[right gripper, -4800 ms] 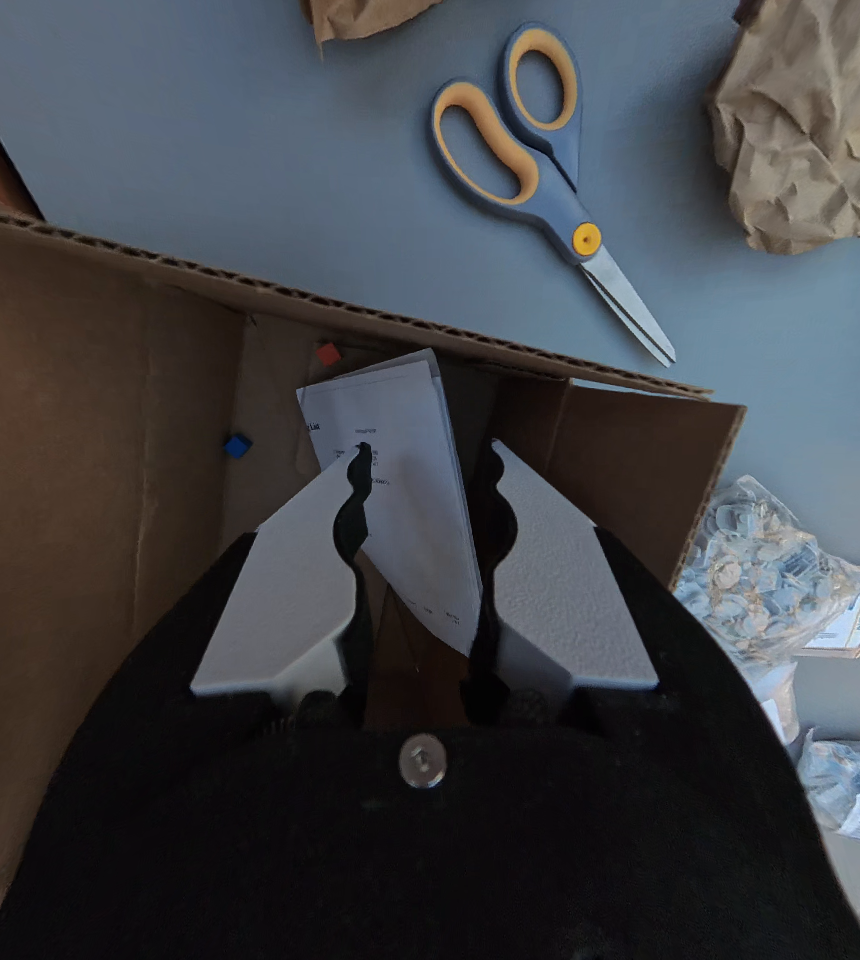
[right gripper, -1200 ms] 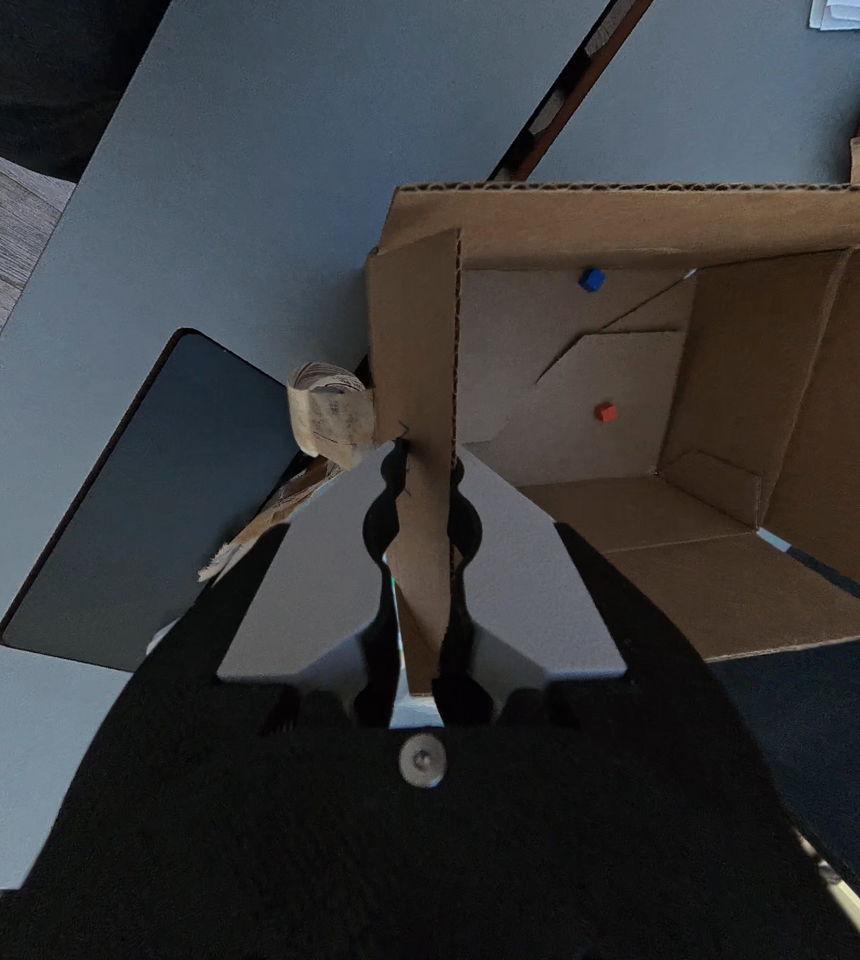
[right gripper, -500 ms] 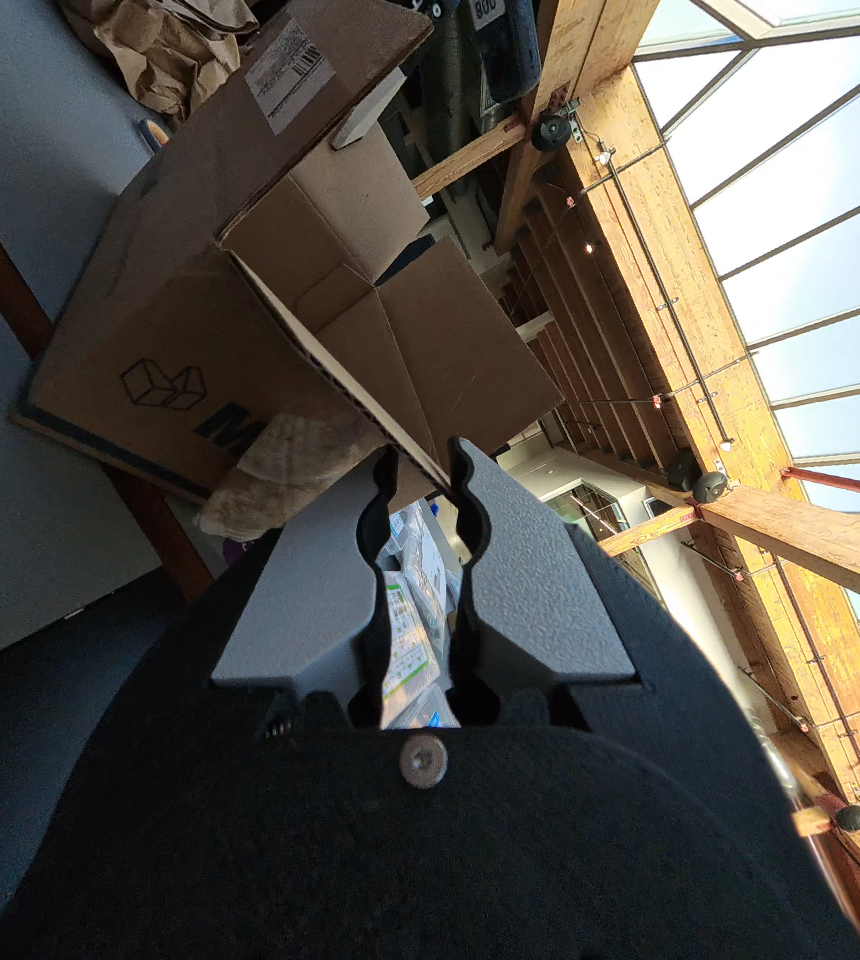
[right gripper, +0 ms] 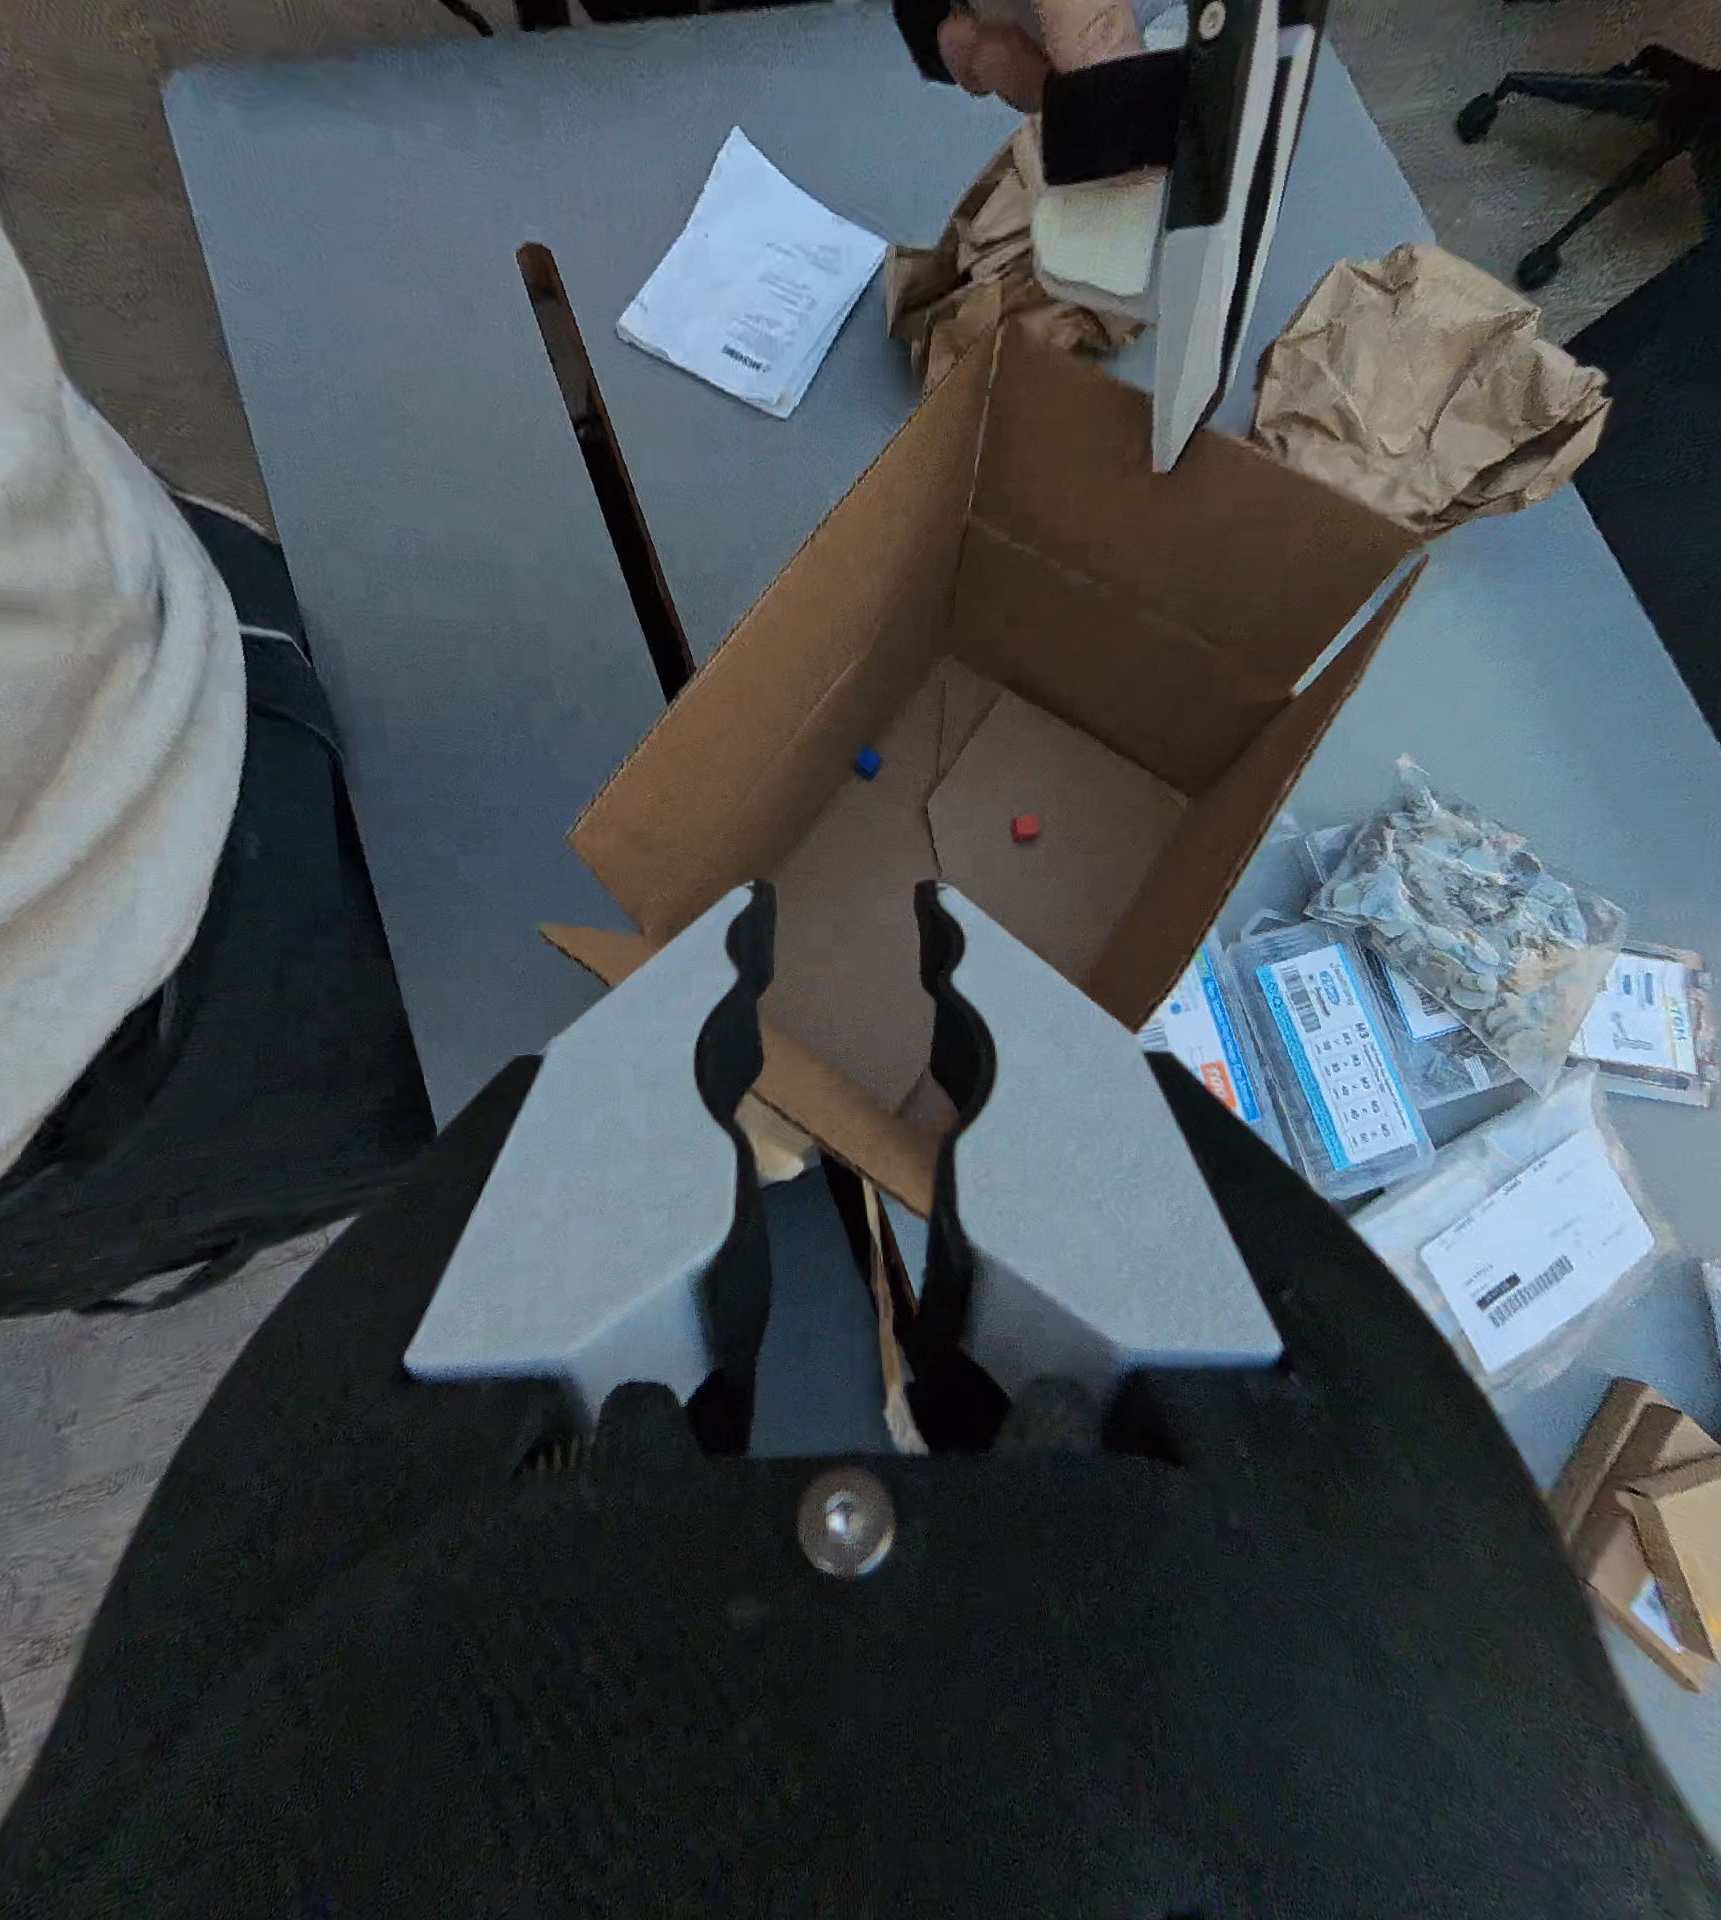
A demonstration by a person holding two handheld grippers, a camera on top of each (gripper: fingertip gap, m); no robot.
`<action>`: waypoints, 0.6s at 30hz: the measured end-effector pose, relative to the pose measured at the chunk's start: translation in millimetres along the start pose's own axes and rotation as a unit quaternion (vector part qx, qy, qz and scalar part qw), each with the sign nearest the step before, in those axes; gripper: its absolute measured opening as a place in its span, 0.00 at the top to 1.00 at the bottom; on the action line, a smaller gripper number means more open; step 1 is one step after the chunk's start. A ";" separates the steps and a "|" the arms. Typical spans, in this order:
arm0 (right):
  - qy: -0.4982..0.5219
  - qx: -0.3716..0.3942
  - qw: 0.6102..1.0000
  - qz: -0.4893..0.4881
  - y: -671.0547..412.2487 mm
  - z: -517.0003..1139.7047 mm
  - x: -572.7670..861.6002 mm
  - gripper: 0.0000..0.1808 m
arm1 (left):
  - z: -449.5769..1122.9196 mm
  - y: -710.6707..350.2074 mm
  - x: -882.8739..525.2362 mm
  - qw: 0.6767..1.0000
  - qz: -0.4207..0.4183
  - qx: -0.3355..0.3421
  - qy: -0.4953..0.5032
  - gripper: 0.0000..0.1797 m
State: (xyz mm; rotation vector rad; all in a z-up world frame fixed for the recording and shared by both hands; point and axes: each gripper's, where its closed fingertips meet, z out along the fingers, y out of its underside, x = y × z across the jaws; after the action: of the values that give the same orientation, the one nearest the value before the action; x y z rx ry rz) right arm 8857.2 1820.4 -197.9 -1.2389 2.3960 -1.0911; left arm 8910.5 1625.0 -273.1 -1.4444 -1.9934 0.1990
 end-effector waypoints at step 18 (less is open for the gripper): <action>-0.055 0.076 0.989 0.118 -60.2 64.5 56.7 0.81 | -123.8 16.4 5.7 0.988 -0.041 0.135 -0.063 0.87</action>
State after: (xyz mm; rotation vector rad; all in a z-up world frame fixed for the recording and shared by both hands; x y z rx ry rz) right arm 8891.3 1721.3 -193.1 -0.9135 2.2597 -1.0808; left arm 8995.1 1605.5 -183.2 -1.2020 -2.0313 0.5157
